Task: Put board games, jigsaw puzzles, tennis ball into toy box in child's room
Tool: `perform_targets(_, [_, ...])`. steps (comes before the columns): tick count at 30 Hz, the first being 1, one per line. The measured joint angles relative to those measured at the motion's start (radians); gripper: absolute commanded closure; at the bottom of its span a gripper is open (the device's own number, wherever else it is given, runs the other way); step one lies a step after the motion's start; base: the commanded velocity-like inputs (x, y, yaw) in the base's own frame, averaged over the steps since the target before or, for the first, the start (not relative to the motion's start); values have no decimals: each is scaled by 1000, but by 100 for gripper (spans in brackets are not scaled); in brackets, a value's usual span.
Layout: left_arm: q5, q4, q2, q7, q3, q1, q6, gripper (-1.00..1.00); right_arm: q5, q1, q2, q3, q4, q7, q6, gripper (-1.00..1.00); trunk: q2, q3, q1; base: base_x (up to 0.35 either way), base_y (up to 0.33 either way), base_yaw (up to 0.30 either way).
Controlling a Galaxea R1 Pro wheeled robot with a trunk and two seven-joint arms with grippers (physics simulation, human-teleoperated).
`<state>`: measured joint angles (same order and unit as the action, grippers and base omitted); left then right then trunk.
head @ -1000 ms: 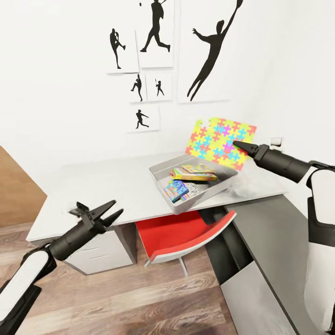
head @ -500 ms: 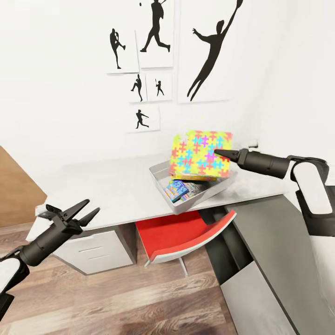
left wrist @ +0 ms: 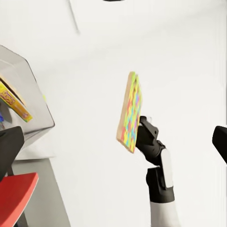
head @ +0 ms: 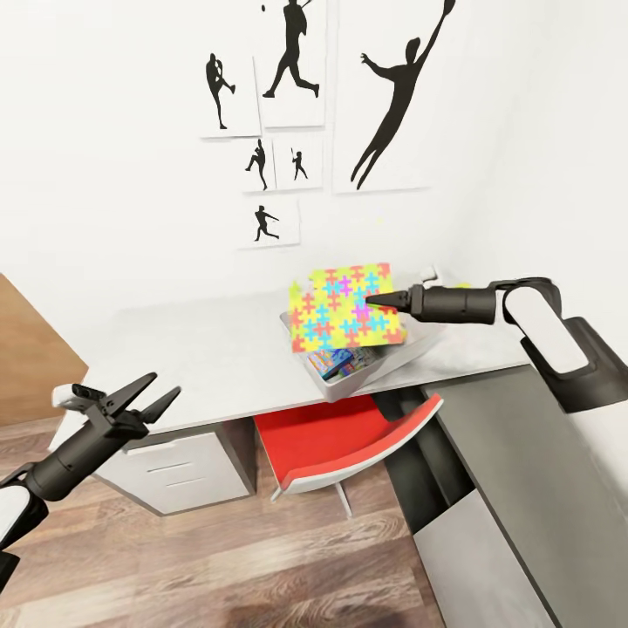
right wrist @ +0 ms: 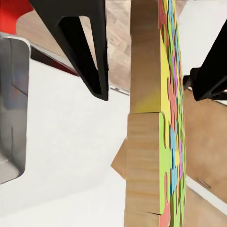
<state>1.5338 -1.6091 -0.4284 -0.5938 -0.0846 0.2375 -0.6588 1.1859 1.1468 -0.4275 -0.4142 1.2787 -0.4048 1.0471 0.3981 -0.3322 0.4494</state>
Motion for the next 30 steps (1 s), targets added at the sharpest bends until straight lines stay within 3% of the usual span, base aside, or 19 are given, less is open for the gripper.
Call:
perform_targets(4, [0,0,0,-8,-2,-1,0,-100,12,27,-14,-64,-7,0,0,100,0,0,0,0,0,0])
perform_targets(9, [-1,0,0,-10,-3,-1,1,-100,18,39,-21,-90,-11,0,0,100,0,0,0,0,0,0])
perform_targets(17, [-1,0,0,-12,-7,-2,1,-100,21,47,-24,-105,-15,0,0,100,0,0,0,43,-34,0])
perform_targets(30, [0,0,2,-15,-52,-22,2,-100,17,47,-18,-116,-76,1,0,100,0,0,0,157,-109,0])
